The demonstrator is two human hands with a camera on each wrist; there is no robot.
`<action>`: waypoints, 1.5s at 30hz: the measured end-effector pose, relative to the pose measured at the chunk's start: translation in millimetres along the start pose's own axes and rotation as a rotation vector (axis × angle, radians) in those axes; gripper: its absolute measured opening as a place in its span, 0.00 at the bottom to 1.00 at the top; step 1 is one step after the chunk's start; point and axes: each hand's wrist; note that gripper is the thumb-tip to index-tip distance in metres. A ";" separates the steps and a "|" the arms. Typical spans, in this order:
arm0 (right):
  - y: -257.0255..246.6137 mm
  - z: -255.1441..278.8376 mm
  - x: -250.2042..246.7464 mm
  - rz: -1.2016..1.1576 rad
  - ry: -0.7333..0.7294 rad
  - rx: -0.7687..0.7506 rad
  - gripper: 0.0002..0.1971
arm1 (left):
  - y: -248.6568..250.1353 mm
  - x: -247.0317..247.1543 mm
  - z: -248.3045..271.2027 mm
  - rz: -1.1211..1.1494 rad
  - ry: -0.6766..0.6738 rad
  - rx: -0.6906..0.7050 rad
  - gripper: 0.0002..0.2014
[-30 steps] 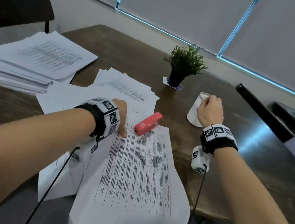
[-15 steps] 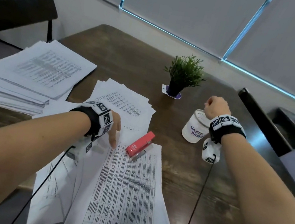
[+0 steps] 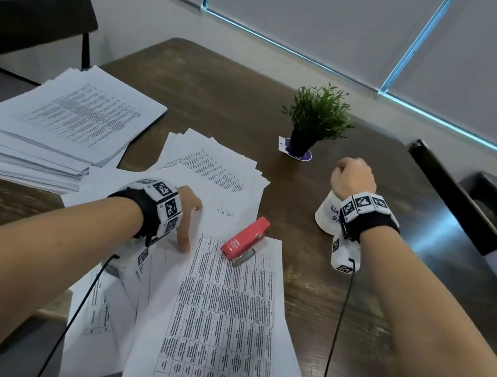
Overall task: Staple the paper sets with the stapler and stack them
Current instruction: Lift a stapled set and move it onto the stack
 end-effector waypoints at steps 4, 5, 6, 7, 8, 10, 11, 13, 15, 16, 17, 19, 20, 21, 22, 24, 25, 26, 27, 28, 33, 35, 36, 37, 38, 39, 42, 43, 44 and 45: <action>-44.2 25.0 7.9 -0.132 -0.094 -0.239 0.13 | -6.7 9.0 4.9 0.019 0.053 0.006 0.54; -55.1 35.2 9.1 -0.153 -0.192 -0.294 0.14 | -7.5 10.8 6.8 0.045 0.062 0.009 0.54; -64.6 46.9 10.2 -0.156 -0.311 -0.344 0.15 | -7.9 12.5 9.6 0.063 0.075 0.010 0.54; -72.1 58.5 13.2 -0.139 -0.445 -0.382 0.18 | -7.3 14.6 13.1 0.078 0.094 0.006 0.54; -78.1 70.1 17.3 -0.099 -0.564 -0.419 0.21 | -6.7 17.3 16.4 0.093 0.124 0.003 0.53; -85.0 89.4 32.0 0.055 -0.695 -0.507 0.23 | -3.5 23.2 24.3 0.124 0.197 -0.004 0.52; -85.8 96.1 40.1 0.130 -0.687 -0.550 0.22 | -1.3 26.2 28.4 0.135 0.230 -0.011 0.50; -83.2 107.9 46.4 0.192 -0.576 -0.556 0.15 | 3.8 30.8 36.3 0.130 0.281 -0.040 0.46; -73.0 116.8 42.1 0.248 -0.501 -0.502 0.12 | 10.9 33.0 47.1 0.101 0.317 -0.097 0.39; -64.1 118.8 39.6 0.243 -0.492 -0.465 0.11 | 14.7 34.5 52.1 0.083 0.325 -0.119 0.35; -54.5 120.5 36.5 0.229 -0.493 -0.409 0.11 | 19.4 36.0 56.5 0.069 0.325 -0.133 0.32; -33.7 122.7 31.7 0.243 -0.481 -0.299 0.13 | 27.7 37.5 64.0 0.062 0.334 -0.136 0.27; -23.1 125.4 28.9 0.261 -0.469 -0.257 0.14 | 30.7 38.3 65.6 0.075 0.344 -0.127 0.26; -13.2 129.0 26.6 0.276 -0.459 -0.217 0.15 | 33.3 38.3 66.7 0.100 0.342 -0.122 0.23; -2.1 131.7 27.0 0.281 -0.453 -0.188 0.15 | 36.0 38.0 68.1 0.146 0.355 -0.105 0.19; 12.7 137.7 26.8 0.240 -0.443 -0.138 0.19 | 38.5 33.7 72.6 0.236 0.396 -0.064 0.04; 15.0 140.5 25.4 0.198 -0.445 -0.120 0.22 | 38.8 32.0 72.5 0.289 0.425 -0.057 0.06; 14.3 142.7 24.2 0.137 -0.427 -0.107 0.24 | 39.1 29.1 75.8 0.336 0.458 -0.049 0.08; 10.0 145.1 21.5 0.055 -0.387 -0.093 0.25 | 38.1 25.1 77.2 0.405 0.492 -0.046 0.07; 5.0 146.7 19.6 -0.031 -0.327 -0.086 0.24 | 37.8 20.4 81.9 0.475 0.546 -0.029 0.06; -21.5 159.6 14.5 -0.442 -0.356 0.083 0.31 | 39.3 8.4 96.1 0.859 0.745 0.117 0.06; -25.3 168.3 16.6 -0.653 -0.445 0.192 0.48 | 42.2 9.9 102.4 0.976 0.766 0.126 0.03; -25.7 172.2 16.9 -0.716 -0.457 0.205 0.54 | 43.0 11.0 102.8 1.029 0.774 0.131 0.05; -26.1 177.3 15.6 -0.755 -0.452 0.204 0.54 | 43.2 12.0 102.9 1.061 0.767 0.130 0.06; -24.2 179.7 16.9 -0.784 -0.431 0.191 0.45 | 43.4 13.5 104.6 1.079 0.770 0.125 0.06; -21.3 181.7 17.0 -0.800 -0.390 0.185 0.33 | 41.3 15.8 104.2 1.104 0.758 0.107 0.04; -12.2 184.9 12.6 -0.797 -0.219 0.199 0.16 | 28.3 23.0 103.7 1.214 0.627 0.052 0.09; -10.5 186.5 8.1 -0.783 -0.172 0.214 0.14 | 21.3 25.8 102.4 1.169 0.579 0.007 0.10; -9.2 186.0 7.1 -0.780 -0.137 0.225 0.13 | 13.3 30.0 102.6 1.065 0.552 -0.042 0.11; -8.5 186.9 5.2 -0.770 -0.126 0.229 0.13 | 6.2 33.5 106.2 0.868 0.509 -0.104 0.09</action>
Point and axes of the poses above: each hand's wrist, its own z-axis away from the middle knuckle, its own x-axis out of the palm, y = z × x, and after that the axes turned 8 degrees about -x, right-handed
